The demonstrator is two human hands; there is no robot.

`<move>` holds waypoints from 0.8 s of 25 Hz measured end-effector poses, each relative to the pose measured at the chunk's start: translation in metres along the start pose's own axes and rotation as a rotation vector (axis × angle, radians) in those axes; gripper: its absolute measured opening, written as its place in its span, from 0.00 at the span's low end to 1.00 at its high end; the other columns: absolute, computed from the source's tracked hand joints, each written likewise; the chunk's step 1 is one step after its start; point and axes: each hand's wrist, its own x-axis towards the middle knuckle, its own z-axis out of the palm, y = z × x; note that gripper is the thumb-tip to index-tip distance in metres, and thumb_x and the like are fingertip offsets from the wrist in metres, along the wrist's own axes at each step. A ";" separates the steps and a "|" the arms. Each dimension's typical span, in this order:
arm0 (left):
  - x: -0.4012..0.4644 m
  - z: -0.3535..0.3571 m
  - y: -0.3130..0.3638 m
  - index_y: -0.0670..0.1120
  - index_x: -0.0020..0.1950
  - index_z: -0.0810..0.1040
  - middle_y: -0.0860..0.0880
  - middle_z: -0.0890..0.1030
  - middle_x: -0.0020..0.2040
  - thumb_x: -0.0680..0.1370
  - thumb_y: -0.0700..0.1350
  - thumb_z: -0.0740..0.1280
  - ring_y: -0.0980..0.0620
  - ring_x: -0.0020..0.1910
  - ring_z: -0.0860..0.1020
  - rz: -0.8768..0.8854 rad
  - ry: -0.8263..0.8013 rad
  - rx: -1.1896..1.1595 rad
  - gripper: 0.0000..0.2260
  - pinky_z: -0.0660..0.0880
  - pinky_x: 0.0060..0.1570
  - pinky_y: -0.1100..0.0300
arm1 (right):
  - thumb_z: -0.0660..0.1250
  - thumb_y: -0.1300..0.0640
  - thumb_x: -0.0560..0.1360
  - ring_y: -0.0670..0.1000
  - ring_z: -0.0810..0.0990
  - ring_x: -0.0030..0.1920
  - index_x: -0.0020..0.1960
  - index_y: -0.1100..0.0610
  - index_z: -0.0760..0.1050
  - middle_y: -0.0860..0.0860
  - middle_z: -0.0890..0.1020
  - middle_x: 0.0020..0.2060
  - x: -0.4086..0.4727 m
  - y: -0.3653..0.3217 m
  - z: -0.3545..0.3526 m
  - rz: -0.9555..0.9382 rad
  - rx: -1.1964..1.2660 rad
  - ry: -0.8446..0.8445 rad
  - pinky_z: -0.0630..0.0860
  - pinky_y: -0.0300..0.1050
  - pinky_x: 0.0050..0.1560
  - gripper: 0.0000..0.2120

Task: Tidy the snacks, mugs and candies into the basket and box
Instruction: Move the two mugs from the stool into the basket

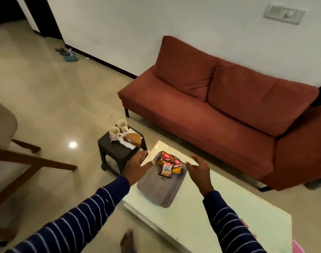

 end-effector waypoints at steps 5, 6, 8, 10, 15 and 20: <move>0.054 -0.060 -0.003 0.46 0.73 0.68 0.47 0.72 0.71 0.77 0.48 0.71 0.48 0.70 0.70 -0.008 -0.028 0.005 0.26 0.71 0.67 0.50 | 0.70 0.60 0.76 0.54 0.81 0.57 0.67 0.56 0.73 0.51 0.77 0.63 0.020 -0.049 0.057 -0.041 0.021 -0.029 0.80 0.49 0.55 0.20; 0.063 -0.067 -0.004 0.47 0.73 0.69 0.47 0.73 0.71 0.77 0.48 0.70 0.48 0.70 0.70 -0.020 -0.015 -0.006 0.25 0.71 0.67 0.49 | 0.70 0.59 0.76 0.54 0.81 0.57 0.67 0.56 0.73 0.51 0.77 0.63 0.024 -0.055 0.065 -0.043 0.003 -0.037 0.80 0.52 0.57 0.20; 0.075 -0.076 -0.006 0.47 0.72 0.69 0.46 0.73 0.70 0.78 0.48 0.70 0.47 0.70 0.70 -0.035 0.018 -0.012 0.24 0.71 0.66 0.47 | 0.70 0.57 0.76 0.52 0.81 0.55 0.67 0.54 0.73 0.50 0.77 0.63 0.034 -0.065 0.078 -0.053 -0.029 -0.062 0.80 0.56 0.56 0.20; 0.083 -0.088 -0.008 0.47 0.72 0.69 0.47 0.73 0.70 0.78 0.47 0.70 0.47 0.68 0.71 -0.049 0.048 -0.038 0.24 0.72 0.65 0.49 | 0.70 0.56 0.76 0.52 0.80 0.54 0.67 0.55 0.73 0.51 0.78 0.64 0.049 -0.075 0.092 -0.077 -0.048 -0.106 0.81 0.55 0.54 0.20; 0.097 -0.123 -0.025 0.53 0.66 0.73 0.54 0.76 0.61 0.76 0.48 0.72 0.52 0.63 0.74 -0.071 0.171 -0.072 0.19 0.72 0.57 0.57 | 0.70 0.57 0.76 0.54 0.80 0.56 0.68 0.57 0.73 0.53 0.77 0.66 0.079 -0.110 0.139 -0.168 -0.084 -0.195 0.78 0.52 0.58 0.21; 0.132 -0.168 -0.044 0.59 0.60 0.72 0.55 0.75 0.62 0.75 0.50 0.73 0.55 0.59 0.73 -0.096 0.213 -0.071 0.16 0.72 0.56 0.59 | 0.70 0.56 0.75 0.48 0.80 0.50 0.67 0.54 0.73 0.49 0.77 0.64 0.099 -0.141 0.198 -0.174 -0.071 -0.256 0.77 0.41 0.49 0.21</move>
